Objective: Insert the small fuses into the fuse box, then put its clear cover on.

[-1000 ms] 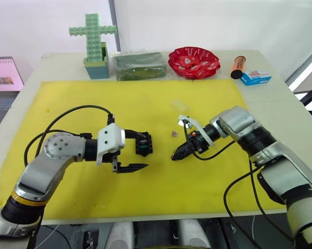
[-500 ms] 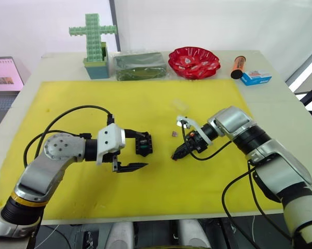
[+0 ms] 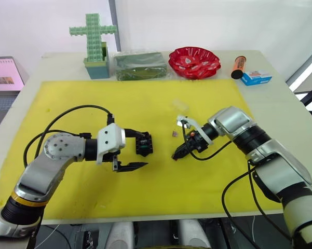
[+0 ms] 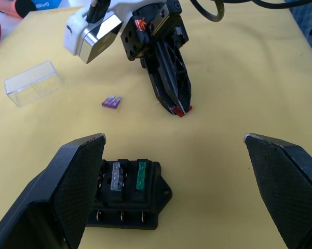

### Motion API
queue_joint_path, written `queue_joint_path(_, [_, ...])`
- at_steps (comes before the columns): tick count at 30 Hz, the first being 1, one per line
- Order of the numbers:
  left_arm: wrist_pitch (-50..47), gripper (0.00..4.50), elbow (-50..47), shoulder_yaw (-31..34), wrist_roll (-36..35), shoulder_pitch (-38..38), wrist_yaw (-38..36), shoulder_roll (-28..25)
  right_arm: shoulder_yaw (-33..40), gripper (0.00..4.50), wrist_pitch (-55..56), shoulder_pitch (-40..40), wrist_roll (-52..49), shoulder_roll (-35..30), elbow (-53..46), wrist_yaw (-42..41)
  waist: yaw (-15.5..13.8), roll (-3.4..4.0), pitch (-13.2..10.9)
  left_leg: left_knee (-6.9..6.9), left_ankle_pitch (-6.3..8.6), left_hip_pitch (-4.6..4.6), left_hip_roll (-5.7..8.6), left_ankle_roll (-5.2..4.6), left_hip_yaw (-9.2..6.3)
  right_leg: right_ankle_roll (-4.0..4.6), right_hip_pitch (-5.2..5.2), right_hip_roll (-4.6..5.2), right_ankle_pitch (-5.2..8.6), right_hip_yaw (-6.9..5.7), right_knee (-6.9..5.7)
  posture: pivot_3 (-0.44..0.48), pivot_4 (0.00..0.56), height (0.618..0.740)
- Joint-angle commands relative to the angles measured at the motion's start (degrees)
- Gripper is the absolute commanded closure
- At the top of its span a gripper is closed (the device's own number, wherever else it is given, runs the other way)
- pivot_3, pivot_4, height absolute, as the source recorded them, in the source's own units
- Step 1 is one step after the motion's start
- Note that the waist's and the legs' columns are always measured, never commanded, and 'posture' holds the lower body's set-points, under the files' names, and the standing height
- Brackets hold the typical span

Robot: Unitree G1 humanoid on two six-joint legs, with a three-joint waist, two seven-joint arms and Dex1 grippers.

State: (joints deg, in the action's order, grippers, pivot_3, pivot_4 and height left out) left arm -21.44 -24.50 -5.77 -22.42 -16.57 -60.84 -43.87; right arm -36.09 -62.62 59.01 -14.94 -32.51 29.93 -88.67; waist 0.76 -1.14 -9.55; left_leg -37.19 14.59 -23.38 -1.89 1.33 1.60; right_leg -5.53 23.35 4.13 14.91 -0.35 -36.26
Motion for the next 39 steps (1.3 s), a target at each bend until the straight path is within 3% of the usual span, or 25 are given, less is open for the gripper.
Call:
queue_joint_path(1, [1.06,0.0,-0.31,0.45,0.13,-1.25,0.1,0.2,2.66,4.24,-1.66,0.61,-0.92,0.16,-1.03,0.98,-0.01,0.0,0.0,0.0,0.0,0.0,0.0,0.0,0.0,0.0,0.0,0.0,0.0,0.0,0.0,0.0,0.15,0.74])
queue_joint_path(8, [1.01,0.0,-0.31,0.41,0.12,-1.47,0.12,0.24,8.82,4.24,-11.25,0.58,-3.42,0.29,-4.0,7.99,-0.03,0.0,0.0,-0.01,0.0,-0.01,0.0,0.0,0.01,0.0,0.0,0.01,0.0,0.0,-0.01,0.0,0.15,0.74])
queue_joint_path(13, [0.82,0.0,-0.85,0.39,0.2,-0.93,0.48,0.3,20.56,4.24,-25.34,-4.35,-5.49,0.4,-13.59,21.03,-0.25,0.01,0.0,0.0,0.0,-0.02,0.0,0.0,-0.01,0.0,-0.01,0.02,0.0,0.0,0.0,0.0,0.15,0.74])
queue_joint_path(18, [0.83,0.0,-0.89,0.19,0.13,-0.64,0.65,0.68,33.37,4.24,-29.88,-11.45,-17.76,1.33,-21.16,37.37,-0.19,0.0,0.0,-0.01,0.0,-0.04,0.02,0.0,-0.01,0.0,-0.02,0.04,0.0,0.01,0.0,0.0,0.15,0.74])
queue_joint_path(25, [1.6,0.0,0.54,-0.49,0.55,-1.74,-0.15,1.39,45.39,4.24,-29.88,-23.97,-45.46,6.57,-30.64,73.84,-0.1,-0.01,0.0,0.03,0.0,-0.03,0.01,0.0,-0.03,0.0,-0.02,0.02,0.0,0.02,0.0,0.0,0.15,0.74])
queue_joint_path(31, [1.81,0.0,0.85,-0.72,0.61,-2.13,-0.52,1.61,54.69,4.24,-29.88,-28.75,-66.75,16.86,-32.34,110.73,0.27,-0.03,0.03,0.05,0.0,-0.01,-0.04,0.0,-0.03,0.0,-0.02,-0.03,0.0,0.04,0.0,0.0,0.15,0.74])
queue_joint_path(35, [1.81,0.0,0.81,-0.75,0.67,-2.1,-0.47,1.66,42.07,4.24,-15.11,-33.75,-94.65,8.45,-34.65,130.94,0.21,-0.02,0.03,0.04,0.0,-0.02,-0.06,0.0,-0.03,0.0,-0.03,-0.03,0.0,0.06,0.01,0.0,0.15,0.74])
queue_joint_path(37, [1.81,0.0,0.78,-0.81,0.73,-2.08,-0.36,1.67,38.97,4.24,-11.53,-34.61,-97.96,5.98,-36.43,133.08,0.2,-0.03,0.03,0.04,0.0,-0.03,-0.04,0.0,-0.03,0.0,-0.04,-0.03,0.0,0.08,0.03,0.0,0.15,0.74])
queue_joint_path(39, [1.76,0.0,0.71,-0.86,0.78,-2.04,-0.13,1.73,37.26,3.56,-11.05,-34.3,-98.06,3.28,-37.46,129.39,0.2,-0.03,0.03,0.04,0.0,-0.03,-0.04,-0.01,-0.04,0.0,-0.04,-0.05,0.0,0.11,0.04,0.0,0.15,0.74])
